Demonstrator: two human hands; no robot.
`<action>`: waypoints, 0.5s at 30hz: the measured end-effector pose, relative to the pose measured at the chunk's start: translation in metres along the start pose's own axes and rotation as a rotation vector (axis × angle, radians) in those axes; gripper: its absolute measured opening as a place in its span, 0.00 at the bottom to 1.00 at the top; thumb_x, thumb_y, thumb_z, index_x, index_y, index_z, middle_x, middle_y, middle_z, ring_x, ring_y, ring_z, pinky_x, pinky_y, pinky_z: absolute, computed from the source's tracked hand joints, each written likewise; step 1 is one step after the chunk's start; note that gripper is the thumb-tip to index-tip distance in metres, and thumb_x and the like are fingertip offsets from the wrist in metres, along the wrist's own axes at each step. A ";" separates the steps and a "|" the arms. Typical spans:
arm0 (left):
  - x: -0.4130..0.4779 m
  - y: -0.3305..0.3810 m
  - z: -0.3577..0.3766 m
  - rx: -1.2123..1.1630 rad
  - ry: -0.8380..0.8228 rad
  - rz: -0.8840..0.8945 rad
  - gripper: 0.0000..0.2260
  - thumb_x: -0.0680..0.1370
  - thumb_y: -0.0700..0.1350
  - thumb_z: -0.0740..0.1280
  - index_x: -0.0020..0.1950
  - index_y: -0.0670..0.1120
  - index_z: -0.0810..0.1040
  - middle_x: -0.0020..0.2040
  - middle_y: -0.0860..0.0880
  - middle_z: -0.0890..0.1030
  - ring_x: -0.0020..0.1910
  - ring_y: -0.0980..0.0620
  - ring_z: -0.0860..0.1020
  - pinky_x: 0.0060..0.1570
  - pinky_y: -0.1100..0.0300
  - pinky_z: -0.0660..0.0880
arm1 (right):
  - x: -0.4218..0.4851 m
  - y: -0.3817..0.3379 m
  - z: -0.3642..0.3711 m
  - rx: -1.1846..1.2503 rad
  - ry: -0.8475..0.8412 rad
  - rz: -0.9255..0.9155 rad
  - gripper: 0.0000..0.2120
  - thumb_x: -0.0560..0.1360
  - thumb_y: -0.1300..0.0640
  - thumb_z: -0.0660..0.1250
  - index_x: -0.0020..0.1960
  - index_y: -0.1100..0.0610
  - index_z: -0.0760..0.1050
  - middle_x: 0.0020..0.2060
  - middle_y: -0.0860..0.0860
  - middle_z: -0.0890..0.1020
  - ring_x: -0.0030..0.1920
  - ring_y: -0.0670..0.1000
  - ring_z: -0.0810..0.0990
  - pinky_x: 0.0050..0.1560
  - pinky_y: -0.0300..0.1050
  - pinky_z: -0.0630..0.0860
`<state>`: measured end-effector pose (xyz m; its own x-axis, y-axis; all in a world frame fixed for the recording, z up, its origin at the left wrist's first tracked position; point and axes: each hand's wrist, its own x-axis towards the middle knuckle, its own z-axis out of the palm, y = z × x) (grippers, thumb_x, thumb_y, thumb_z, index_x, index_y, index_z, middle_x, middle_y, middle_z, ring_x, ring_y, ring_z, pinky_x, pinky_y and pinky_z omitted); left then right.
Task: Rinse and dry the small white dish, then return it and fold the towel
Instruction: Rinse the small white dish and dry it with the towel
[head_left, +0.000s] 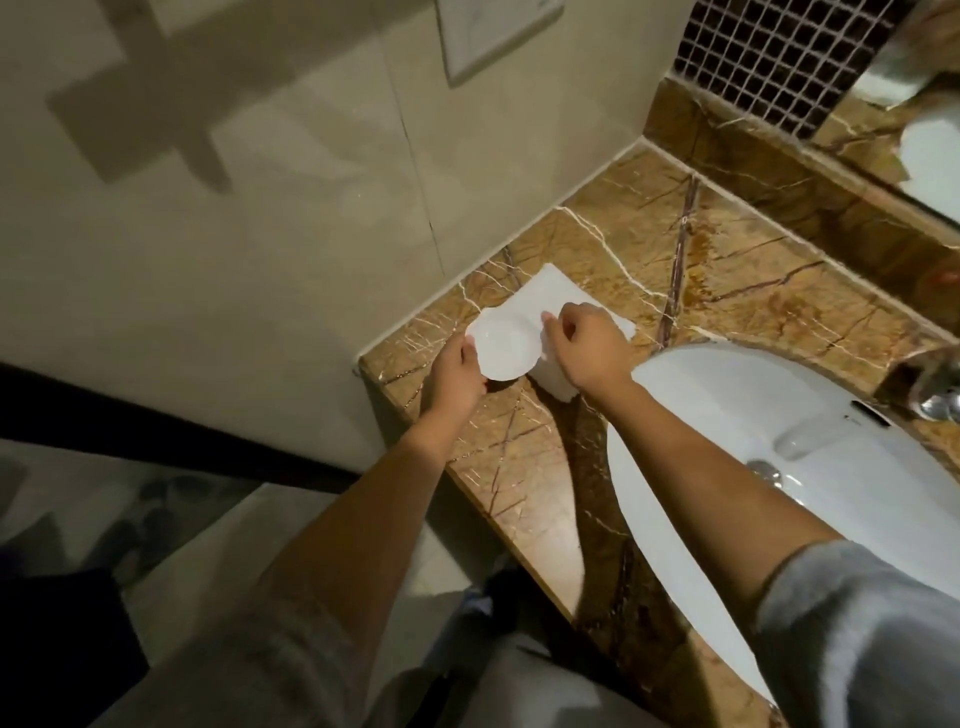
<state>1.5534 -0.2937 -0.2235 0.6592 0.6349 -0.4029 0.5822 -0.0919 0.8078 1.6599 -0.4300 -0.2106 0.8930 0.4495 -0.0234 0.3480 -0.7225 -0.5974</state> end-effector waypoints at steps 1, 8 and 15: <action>0.002 -0.001 -0.004 -0.003 0.011 -0.003 0.10 0.82 0.53 0.52 0.53 0.55 0.73 0.54 0.39 0.80 0.39 0.41 0.80 0.38 0.55 0.75 | 0.006 0.002 0.001 -0.023 0.063 0.023 0.14 0.78 0.50 0.58 0.43 0.59 0.73 0.44 0.58 0.78 0.47 0.60 0.76 0.41 0.48 0.68; 0.010 -0.009 -0.023 0.023 0.005 0.006 0.11 0.82 0.52 0.52 0.54 0.52 0.73 0.53 0.35 0.79 0.47 0.33 0.80 0.37 0.49 0.78 | 0.037 0.021 0.006 -0.256 -0.001 0.224 0.27 0.73 0.50 0.66 0.68 0.60 0.66 0.65 0.60 0.71 0.67 0.61 0.67 0.65 0.55 0.64; 0.017 -0.015 -0.031 -0.001 -0.009 0.021 0.08 0.83 0.50 0.52 0.52 0.55 0.71 0.56 0.40 0.77 0.38 0.48 0.77 0.34 0.55 0.78 | 0.053 0.020 0.007 -0.243 -0.083 0.346 0.34 0.69 0.43 0.69 0.66 0.63 0.66 0.66 0.62 0.70 0.67 0.62 0.65 0.67 0.57 0.63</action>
<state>1.5412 -0.2581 -0.2291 0.6757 0.6256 -0.3900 0.5677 -0.1041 0.8166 1.7126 -0.4166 -0.2295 0.9463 0.1922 -0.2601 0.0975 -0.9364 -0.3370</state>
